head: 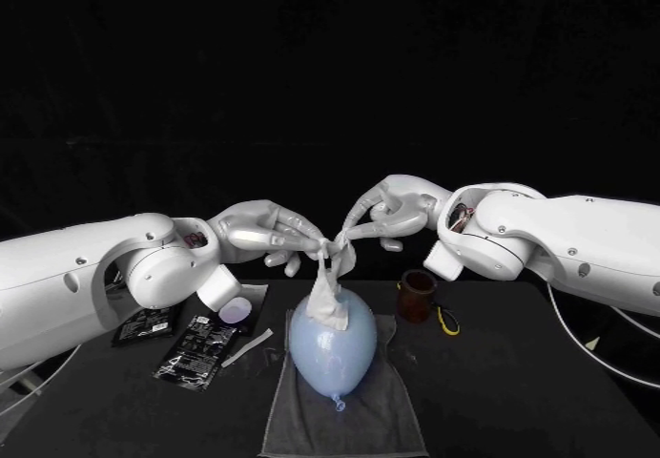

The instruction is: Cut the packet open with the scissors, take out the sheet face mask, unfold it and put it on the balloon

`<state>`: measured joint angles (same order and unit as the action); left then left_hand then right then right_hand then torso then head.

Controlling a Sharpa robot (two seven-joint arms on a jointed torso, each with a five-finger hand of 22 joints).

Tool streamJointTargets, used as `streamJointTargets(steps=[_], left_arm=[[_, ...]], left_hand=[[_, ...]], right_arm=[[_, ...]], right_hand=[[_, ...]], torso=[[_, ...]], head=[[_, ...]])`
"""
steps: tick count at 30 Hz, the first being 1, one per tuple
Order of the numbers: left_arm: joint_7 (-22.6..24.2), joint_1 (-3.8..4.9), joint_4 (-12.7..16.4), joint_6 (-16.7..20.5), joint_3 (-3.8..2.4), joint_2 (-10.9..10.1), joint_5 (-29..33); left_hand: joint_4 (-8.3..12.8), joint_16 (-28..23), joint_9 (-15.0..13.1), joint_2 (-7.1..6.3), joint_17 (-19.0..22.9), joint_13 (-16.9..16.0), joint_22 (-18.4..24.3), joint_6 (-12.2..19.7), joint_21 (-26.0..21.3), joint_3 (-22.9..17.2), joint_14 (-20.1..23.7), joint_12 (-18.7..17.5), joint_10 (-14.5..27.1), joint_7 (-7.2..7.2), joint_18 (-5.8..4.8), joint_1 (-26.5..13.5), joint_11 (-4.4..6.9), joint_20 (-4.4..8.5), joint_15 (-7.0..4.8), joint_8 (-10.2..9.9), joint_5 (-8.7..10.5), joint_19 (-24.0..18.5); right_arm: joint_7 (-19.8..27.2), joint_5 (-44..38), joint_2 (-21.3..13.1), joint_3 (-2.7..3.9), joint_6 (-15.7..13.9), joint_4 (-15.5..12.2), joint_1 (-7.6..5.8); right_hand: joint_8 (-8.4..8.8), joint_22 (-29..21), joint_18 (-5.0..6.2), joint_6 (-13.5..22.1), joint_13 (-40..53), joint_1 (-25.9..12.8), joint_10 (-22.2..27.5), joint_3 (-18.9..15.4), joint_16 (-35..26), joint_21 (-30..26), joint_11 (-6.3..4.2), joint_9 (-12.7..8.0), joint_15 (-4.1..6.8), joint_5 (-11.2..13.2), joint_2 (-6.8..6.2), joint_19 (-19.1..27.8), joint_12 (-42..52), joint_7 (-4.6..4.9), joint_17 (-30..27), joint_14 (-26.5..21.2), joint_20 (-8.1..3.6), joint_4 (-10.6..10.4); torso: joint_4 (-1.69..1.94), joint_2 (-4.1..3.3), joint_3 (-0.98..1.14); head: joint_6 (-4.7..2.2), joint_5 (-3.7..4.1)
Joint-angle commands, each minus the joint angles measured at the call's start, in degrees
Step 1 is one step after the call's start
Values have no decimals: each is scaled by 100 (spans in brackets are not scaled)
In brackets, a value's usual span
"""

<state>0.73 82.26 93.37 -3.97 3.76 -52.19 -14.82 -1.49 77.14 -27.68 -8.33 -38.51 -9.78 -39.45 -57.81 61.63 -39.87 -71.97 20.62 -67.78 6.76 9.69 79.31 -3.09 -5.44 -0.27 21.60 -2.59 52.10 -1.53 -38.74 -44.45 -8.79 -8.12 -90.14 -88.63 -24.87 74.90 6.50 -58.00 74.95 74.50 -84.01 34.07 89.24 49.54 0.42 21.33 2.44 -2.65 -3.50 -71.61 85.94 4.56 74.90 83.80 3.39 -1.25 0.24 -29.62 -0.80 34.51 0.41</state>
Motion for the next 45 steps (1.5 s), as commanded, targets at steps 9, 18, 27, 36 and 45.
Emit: streamJointTargets(steps=[9, 18, 27, 36, 45], left_arm=[[201, 19, -132, -799, -13, 57, 229], [191, 20, -47, -1018, -11, 20, 241], [148, 18, 291, -1229, -3, -133, 127], [105, -20, 512, -1320, 107, -230, 77], [46, -194, 666, -1228, 240, -323, -33]], left_hand=[[15, 34, -48, 23, -8, -4, -13, -23, 30, -47, -1, 33, -20, 26, 86, 11, 2, 37, -39, 9, -24, -1], [14, 37, -48, 22, -20, -4, -14, -22, 32, -48, -5, 33, -19, 28, 85, 6, 0, 37, -37, 9, -23, -1], [17, 32, -48, 20, 4, -5, -15, -21, 34, -52, 4, 33, -16, 29, 85, 2, -2, 36, -35, 8, -24, -3], [17, 32, -48, 20, 4, -5, -15, -21, 34, -52, 4, 33, -16, 29, 85, 2, -2, 36, -35, 8, -24, -3], [22, 29, -48, 17, 18, -5, -17, -20, 38, -57, 9, 33, -14, 29, 84, -4, -3, 35, -33, 7, -23, -5]], right_arm=[[242, 416, -54, 42, 360, 19, -83], [256, 623, -187, 44, 585, -217, -110], [246, 849, -521, 5, 746, -757, -114], [207, 869, -829, -80, 805, -1144, -45], [144, 822, -918, -186, 738, -1205, 124]], right_hand=[[-31, 430, 99, -45, 1028, 67, -375, 39, 26, 17, -10, 173, 38, -16, -12, -41, 16, 5, 1294, 530, 16, -3], [-31, 428, 100, -42, 1024, 69, -373, 42, 22, 8, -9, 172, 38, -16, -12, -40, 13, 7, 1276, 523, 16, 0], [-32, 425, 103, -41, 1020, 69, -371, 42, 22, -5, -8, 172, 38, -16, -13, -35, 9, 8, 1278, 524, 16, 0], [-33, 424, 103, -40, 1020, 67, -371, 43, 20, -11, -7, 172, 37, -16, -12, -34, 9, 9, 1270, 521, 16, 0], [-35, 429, 99, -39, 1030, 65, -376, 42, 21, 10, -6, 173, 36, -15, -14, -46, 17, 11, 1274, 522, 16, -1]], torso=[[17, 27, -7], [24, 60, -10], [48, 129, -15], [50, 176, -13], [42, 153, -13]], head=[[-190, 26], [-315, 16], [-538, -13], [-398, -37], [-175, -56]])
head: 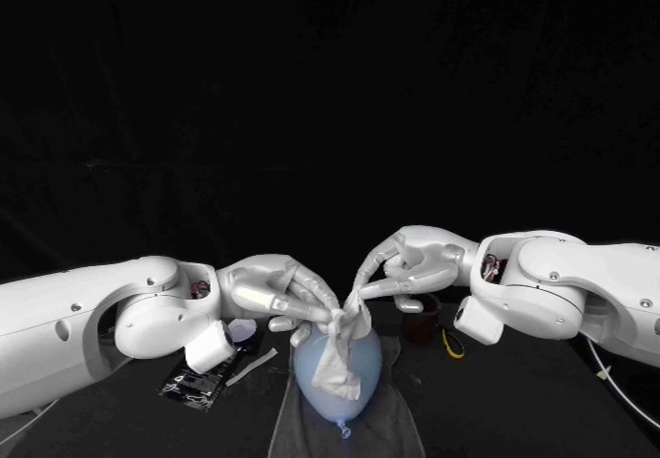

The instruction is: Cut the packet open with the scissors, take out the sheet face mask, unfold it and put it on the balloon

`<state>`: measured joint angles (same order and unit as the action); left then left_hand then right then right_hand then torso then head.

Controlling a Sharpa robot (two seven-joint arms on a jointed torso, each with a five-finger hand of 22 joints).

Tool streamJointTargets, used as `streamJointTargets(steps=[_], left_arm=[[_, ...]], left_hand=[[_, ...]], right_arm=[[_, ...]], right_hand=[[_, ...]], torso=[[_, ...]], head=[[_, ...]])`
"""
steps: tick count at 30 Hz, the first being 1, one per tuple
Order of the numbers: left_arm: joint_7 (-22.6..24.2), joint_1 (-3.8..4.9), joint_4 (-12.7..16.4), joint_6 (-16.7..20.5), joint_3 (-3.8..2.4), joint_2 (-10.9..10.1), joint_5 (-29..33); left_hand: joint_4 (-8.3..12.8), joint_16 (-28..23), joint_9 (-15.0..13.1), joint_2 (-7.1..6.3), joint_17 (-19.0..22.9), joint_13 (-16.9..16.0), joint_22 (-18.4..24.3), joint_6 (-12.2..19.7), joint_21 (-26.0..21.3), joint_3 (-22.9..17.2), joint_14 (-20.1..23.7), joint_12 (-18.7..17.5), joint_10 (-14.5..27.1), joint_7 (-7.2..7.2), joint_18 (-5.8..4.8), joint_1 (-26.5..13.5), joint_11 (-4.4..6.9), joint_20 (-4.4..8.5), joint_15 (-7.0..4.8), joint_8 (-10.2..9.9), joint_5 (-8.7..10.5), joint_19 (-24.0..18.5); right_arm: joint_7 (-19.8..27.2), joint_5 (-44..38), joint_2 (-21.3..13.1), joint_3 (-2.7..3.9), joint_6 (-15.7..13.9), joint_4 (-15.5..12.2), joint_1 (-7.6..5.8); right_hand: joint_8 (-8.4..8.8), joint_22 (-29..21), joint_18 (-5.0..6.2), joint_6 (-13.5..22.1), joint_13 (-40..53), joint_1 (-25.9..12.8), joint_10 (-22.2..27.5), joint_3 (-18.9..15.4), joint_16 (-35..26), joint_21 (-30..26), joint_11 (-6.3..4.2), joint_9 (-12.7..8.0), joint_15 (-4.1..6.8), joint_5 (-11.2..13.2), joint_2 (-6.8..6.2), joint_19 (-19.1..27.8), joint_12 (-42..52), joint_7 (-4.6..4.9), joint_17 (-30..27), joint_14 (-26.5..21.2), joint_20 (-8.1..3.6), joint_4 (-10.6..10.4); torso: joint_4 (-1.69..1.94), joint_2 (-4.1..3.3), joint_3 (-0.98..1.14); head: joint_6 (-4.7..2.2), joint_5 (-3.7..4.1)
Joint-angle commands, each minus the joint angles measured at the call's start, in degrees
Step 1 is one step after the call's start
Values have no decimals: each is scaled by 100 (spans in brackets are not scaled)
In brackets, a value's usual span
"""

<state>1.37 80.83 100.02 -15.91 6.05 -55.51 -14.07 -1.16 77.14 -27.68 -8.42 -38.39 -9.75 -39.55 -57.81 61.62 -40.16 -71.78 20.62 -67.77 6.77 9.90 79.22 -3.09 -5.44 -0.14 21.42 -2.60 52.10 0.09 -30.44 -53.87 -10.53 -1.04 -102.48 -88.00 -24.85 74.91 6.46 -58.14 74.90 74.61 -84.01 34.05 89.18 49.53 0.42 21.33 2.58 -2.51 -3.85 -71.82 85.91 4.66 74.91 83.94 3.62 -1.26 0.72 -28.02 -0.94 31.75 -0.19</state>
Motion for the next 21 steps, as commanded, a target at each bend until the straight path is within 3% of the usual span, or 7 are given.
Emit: streamJointTargets(steps=[1, 5, 7, 15, 21], left_arm=[[-25, -82, -27, 35, 18, 18, -137], [-17, -176, -204, 266, 38, 67, -176], [-22, -210, -341, 385, 51, 120, -167], [-183, -280, -822, 1173, 92, 387, -239], [-214, -294, -1086, 1540, 98, 497, -254]], left_hand=[[-10, 28, -48, 27, 8, -9, -7, -20, 39, -29, -9, 34, -14, 28, 63, 4, -3, 35, -46, 26, -22, -6], [-10, 40, -48, 29, -38, -9, -9, -20, 41, -31, -26, 35, -15, 28, 63, 3, -3, 35, -45, 26, -22, -4], [-11, 40, -48, 29, -40, -9, -17, -21, 46, -31, -26, 35, -15, 28, 61, 1, -3, 35, -45, 26, -22, 1], [-19, 58, -50, 34, -96, -11, -58, -23, 72, -34, -53, 40, -21, 28, 53, -14, -4, 34, -45, 28, -22, 34], [-20, 70, -51, 36, -131, -13, -77, -24, 86, -38, -70, 43, -24, 28, 50, -19, -2, 34, -45, 29, -22, 52]], right_arm=[[-26, -55, 51, -19, -28, 59, 94], [-31, -325, 200, -32, -248, 260, 174], [-19, -565, 304, -36, -344, 422, 199], [-58, -1307, 660, -40, -636, 1017, 285], [-188, -1725, 864, -40, -818, 1315, 305]], right_hand=[[-37, 426, 104, -25, 1031, 54, -374, 44, 28, 3, -5, 173, 22, -30, 21, -22, 17, 1, 1277, 510, -6, -1], [-37, 428, 103, -25, 1033, 54, -375, 44, 29, 7, -5, 173, 22, -30, 22, -25, 19, 1, 1284, 513, -6, -1], [-38, 431, 101, -25, 1032, 53, -375, 44, 28, 18, -5, 173, 22, -30, 21, -30, 18, 1, 1280, 511, -6, 0], [-41, 436, 97, -26, 1048, 52, -382, 43, 32, 38, -5, 174, 21, -29, 18, -41, 30, 1, 1296, 518, -6, 0], [-44, 437, 96, -27, 1054, 53, -385, 43, 34, 40, -5, 175, 21, -29, 16, -43, 35, 0, 1303, 521, -6, 2]], torso=[[-3, -11, 3], [-10, -19, 5], [-12, -24, 6], [-1, -72, 3], [4, -116, -2]], head=[[147, 8], [229, 30], [322, 39], [564, 36], [660, 38]])
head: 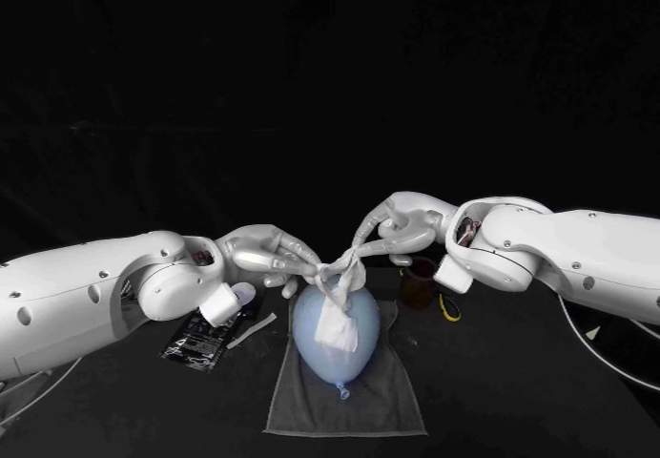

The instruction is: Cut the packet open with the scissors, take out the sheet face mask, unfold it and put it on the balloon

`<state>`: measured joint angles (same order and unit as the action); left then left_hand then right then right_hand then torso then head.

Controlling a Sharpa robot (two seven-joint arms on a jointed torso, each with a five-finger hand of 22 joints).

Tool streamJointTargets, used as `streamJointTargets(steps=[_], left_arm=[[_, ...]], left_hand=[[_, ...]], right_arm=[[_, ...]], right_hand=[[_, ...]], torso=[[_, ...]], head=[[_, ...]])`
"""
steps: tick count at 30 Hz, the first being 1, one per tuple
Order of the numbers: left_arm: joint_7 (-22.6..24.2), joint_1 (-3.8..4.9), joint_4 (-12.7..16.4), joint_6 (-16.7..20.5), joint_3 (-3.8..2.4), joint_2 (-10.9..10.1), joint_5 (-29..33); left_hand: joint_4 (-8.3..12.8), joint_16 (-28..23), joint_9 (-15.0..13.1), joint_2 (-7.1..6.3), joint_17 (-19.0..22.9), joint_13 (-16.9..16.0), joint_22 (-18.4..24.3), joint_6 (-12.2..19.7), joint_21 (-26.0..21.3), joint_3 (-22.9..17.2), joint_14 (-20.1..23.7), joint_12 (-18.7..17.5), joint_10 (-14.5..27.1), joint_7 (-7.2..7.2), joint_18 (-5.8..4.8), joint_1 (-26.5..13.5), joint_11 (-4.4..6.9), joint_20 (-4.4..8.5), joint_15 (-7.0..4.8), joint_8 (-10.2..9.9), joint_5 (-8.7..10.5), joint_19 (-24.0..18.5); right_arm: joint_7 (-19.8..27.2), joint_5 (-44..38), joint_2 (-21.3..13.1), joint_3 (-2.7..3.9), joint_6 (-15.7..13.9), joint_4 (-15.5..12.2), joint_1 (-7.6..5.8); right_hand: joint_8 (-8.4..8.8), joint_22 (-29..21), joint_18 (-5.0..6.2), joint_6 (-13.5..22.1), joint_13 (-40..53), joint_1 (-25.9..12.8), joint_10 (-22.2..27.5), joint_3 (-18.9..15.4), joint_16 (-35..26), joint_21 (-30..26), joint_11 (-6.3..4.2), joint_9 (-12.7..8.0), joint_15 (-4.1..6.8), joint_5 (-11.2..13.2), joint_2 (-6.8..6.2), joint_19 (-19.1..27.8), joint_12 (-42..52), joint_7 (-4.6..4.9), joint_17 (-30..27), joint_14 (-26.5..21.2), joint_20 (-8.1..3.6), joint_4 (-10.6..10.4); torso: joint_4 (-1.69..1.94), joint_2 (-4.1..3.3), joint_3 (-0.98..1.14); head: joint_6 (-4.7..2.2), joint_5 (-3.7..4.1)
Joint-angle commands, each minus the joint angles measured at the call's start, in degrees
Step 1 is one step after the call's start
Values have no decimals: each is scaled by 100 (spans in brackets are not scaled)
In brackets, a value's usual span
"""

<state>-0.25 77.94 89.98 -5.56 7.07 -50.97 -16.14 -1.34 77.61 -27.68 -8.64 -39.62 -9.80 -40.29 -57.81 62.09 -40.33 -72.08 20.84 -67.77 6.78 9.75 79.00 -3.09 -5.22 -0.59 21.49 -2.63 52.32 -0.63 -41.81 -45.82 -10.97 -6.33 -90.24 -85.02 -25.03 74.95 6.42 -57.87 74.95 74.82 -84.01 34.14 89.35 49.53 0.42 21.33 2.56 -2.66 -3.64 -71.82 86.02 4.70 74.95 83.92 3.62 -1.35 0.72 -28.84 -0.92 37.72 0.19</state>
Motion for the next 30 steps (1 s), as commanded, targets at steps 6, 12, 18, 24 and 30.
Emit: streamJointTargets(steps=[6, 12, 18, 24, 30], left_arm=[[-55, -8, -342, 735, -10, 181, -83], [-97, -8, -638, 965, -15, 387, -361], [-220, -7, -814, 1070, -19, 564, -719], [-473, -4, -957, 1255, -20, 733, -943], [-749, -1, -1078, 1438, -21, 831, -1082]], left_hand=[[-1, 28, -51, 57, -22, -8, -14, -25, 46, -23, -47, 22, -26, 27, 64, 1, -2, 12, -1, 22, -19, 38], [0, 36, -51, 58, -41, -8, -16, -25, 50, -26, -59, 23, -26, 28, 64, 0, -1, 12, -2, 22, -20, 42], [1, 42, -52, 57, -58, -9, -34, -24, 62, -28, -69, 24, -26, 28, 61, -3, -1, 12, -3, 22, -20, 58], [1, 45, -52, 55, -59, -10, -32, -24, 63, -30, -73, 26, -27, 29, 62, -7, -1, 13, -3, 22, -20, 59], [1, 53, -54, 52, -74, -11, -48, -27, 76, -32, -87, 29, -31, 29, 60, -14, 0, 13, -4, 24, -20, 75]], right_arm=[[-241, -944, 222, 7, -475, 315, 12], [-338, -1139, 518, 8, -565, 680, 50], [-361, -1304, 816, 8, -629, 997, 165], [-369, -1493, 1068, 9, -706, 1297, 310], [-353, -1543, 1266, 9, -699, 1582, 403]], right_hand=[[-27, 435, 99, -55, 1055, 32, -388, 35, 15, 45, -5, 175, 22, -14, -7, -46, 29, -4, 1293, 520, -5, 13], [-29, 436, 99, -56, 1041, 31, -381, 34, 13, 45, -5, 176, 22, -13, -11, -48, 17, -4, 1284, 517, -5, 13], [-30, 431, 102, -56, 1028, 29, -375, 32, 10, 28, -5, 176, 22, -13, -14, -41, 6, -4, 1269, 511, -5, 13], [-31, 427, 105, -56, 1017, 27, -370, 31, 8, 11, -5, 176, 22, -13, -16, -35, -2, -4, 1264, 508, -5, 12], [-30, 413, 115, -47, 984, 15, -354, 26, -5, -44, -3, 175, 21, -14, -24, -13, -31, -1, 1208, 485, -5, 4]], torso=[[12, -73, -12], [8, -99, -18], [16, -94, -11], [13, -88, -9], [7, -92, -7]], head=[[100, 25], [131, 47], [204, 47], [271, 36], [342, 36]])
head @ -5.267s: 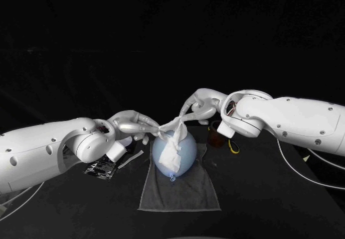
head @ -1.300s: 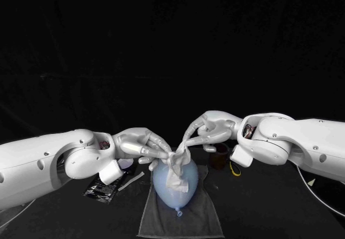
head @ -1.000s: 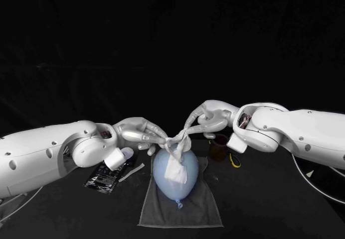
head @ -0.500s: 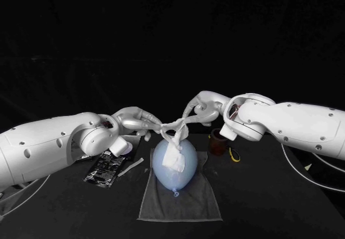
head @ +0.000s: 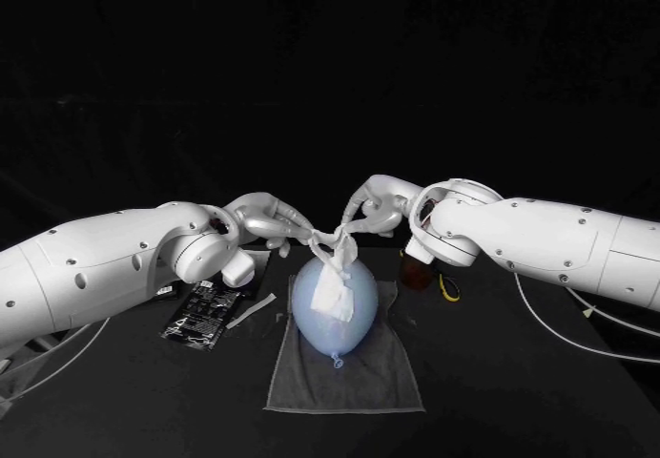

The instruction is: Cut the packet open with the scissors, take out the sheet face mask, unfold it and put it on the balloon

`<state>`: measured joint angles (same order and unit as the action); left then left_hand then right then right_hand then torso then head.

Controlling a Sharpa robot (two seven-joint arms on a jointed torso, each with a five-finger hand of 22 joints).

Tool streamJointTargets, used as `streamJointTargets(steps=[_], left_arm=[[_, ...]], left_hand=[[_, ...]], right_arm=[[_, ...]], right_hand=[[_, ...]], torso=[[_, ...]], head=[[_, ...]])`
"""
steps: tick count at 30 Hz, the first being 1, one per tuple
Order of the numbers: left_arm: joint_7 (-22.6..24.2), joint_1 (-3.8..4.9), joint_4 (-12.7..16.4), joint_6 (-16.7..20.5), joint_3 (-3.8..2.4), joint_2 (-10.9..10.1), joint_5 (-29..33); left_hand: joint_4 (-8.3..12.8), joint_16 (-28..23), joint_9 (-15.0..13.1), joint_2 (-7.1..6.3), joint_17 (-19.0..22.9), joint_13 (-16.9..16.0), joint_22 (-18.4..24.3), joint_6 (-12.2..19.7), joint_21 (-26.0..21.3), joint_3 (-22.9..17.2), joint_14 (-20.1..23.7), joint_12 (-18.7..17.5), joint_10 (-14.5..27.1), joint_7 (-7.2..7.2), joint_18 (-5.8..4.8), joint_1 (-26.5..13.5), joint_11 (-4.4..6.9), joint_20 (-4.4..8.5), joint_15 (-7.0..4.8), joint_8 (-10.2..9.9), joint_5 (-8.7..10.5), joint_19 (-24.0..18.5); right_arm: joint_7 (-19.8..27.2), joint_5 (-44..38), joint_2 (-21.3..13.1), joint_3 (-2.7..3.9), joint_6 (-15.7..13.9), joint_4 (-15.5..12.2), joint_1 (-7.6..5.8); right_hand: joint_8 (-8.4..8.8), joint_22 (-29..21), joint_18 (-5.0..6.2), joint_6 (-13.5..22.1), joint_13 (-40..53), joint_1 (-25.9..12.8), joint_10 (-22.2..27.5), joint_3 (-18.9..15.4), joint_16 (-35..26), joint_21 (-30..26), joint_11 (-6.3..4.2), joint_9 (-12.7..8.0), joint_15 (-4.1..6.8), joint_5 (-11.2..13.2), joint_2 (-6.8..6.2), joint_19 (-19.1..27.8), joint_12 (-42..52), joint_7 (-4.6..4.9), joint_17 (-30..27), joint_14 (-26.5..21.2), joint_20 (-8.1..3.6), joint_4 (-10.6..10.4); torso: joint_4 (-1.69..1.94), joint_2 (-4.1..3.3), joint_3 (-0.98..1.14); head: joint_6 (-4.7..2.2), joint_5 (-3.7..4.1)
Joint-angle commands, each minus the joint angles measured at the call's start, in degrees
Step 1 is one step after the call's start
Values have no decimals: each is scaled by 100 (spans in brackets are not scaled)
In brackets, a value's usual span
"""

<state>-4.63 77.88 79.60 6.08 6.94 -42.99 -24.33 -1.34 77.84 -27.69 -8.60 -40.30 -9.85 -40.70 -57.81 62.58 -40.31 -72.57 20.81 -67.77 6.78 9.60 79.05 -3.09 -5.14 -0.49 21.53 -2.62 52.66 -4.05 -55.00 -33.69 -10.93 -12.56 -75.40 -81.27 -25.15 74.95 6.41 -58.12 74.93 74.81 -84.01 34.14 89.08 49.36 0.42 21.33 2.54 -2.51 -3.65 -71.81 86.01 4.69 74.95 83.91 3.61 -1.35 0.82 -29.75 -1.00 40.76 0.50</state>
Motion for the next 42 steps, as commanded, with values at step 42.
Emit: streamJointTargets(steps=[42], left_arm=[[-739, -268, -184, 424, 9, 114, -357]], left_hand=[[9, 47, -57, 40, -35, -10, -24, -36, 46, -50, -67, 40, -39, 25, 73, -25, 4, 6, -18, 26, -21, 67]], right_arm=[[0, 1462, -348, 6, -303, 23, 371]], right_hand=[[771, -166, 353, 861, 18, -700, 262, -1258, -324, -1897, 417, -261, -356, -29, -329, 748, -838, 454, 97, -99, 351, -1250]], torso=[[-14, -154, -17]], head=[[-1, 56]])
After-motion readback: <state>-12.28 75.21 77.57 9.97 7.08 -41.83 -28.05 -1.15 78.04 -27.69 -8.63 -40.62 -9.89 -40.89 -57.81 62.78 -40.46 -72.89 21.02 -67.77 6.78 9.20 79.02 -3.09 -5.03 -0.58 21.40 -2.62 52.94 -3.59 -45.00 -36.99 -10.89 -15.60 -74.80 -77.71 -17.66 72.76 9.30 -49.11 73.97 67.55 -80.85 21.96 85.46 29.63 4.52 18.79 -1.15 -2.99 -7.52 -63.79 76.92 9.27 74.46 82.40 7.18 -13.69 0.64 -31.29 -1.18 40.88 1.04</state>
